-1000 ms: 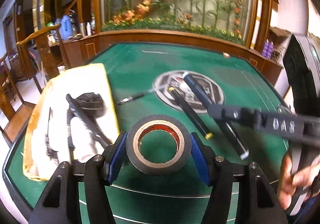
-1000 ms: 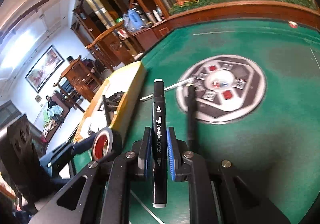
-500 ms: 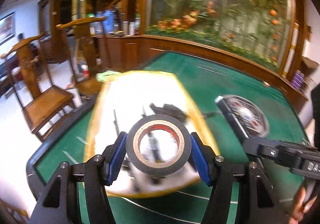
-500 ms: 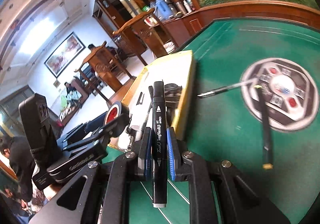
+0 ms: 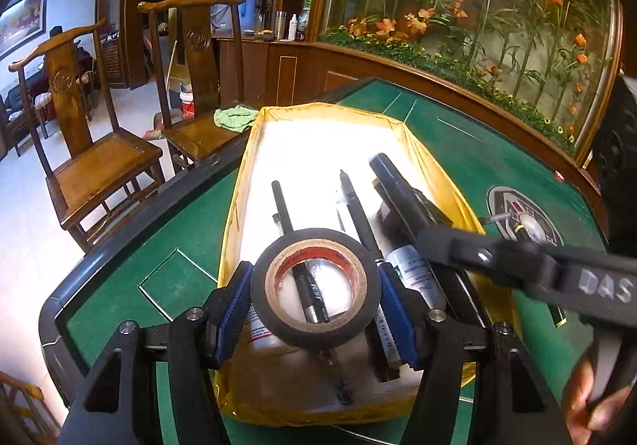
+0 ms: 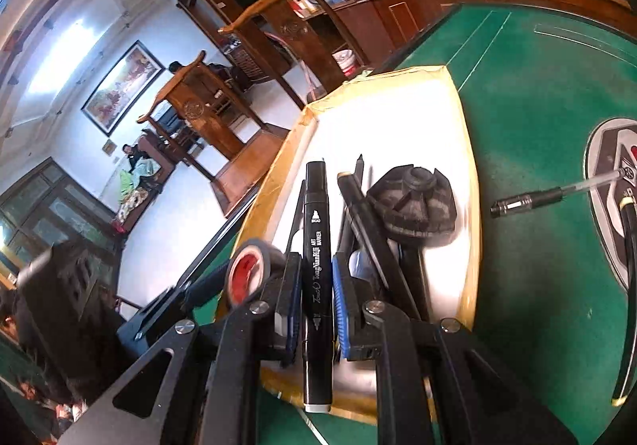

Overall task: Organize rigid objects
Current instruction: 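Lower the tape roll and marker into the tray and open both tools, then move both tools back to the silver pen and last black marker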

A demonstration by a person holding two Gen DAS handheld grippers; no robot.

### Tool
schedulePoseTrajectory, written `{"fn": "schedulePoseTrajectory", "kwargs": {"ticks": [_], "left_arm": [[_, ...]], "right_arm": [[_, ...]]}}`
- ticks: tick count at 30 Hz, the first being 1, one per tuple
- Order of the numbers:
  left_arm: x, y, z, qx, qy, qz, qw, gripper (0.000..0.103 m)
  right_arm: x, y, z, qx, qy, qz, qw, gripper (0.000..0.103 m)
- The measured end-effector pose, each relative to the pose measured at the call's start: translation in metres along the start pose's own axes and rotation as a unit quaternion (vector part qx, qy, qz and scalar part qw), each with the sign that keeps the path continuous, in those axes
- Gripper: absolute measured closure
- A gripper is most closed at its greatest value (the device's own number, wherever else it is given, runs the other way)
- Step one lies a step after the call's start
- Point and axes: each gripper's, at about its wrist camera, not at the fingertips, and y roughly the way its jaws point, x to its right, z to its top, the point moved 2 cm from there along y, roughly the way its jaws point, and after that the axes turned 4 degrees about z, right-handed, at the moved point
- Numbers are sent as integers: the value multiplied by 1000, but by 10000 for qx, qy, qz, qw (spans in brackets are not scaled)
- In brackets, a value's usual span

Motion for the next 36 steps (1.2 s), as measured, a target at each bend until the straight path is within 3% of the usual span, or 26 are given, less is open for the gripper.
{"fn": "schedulePoseTrajectory", "kwargs": {"ticks": [7, 11, 13, 21, 25, 29, 36], "left_arm": [[2, 1, 0, 73, 221, 64, 9997, 37], [3, 0, -1, 73, 234, 3, 9997, 37], [2, -2, 0, 80, 215, -33, 9997, 36], [13, -21, 3, 194, 305, -138, 9993, 33], [19, -30, 2, 250, 310, -236, 9989, 34], [31, -35, 1, 263, 399, -344, 9983, 34], [42, -42, -3, 263, 595, -415, 9970, 34]], "right_arm": [[-2, 25, 5, -129, -116, -341, 9993, 88], [0, 24, 4, -119, -1, -295, 9995, 87], [2, 19, 3, -96, 9, -222, 9997, 80], [13, -27, 9, 410, 127, -13, 9991, 78], [50, -49, 28, 614, 271, -719, 9951, 77], [101, -31, 45, 137, 479, -1262, 9908, 77], [116, 10, 67, -300, 154, -1558, 9872, 77]]}}
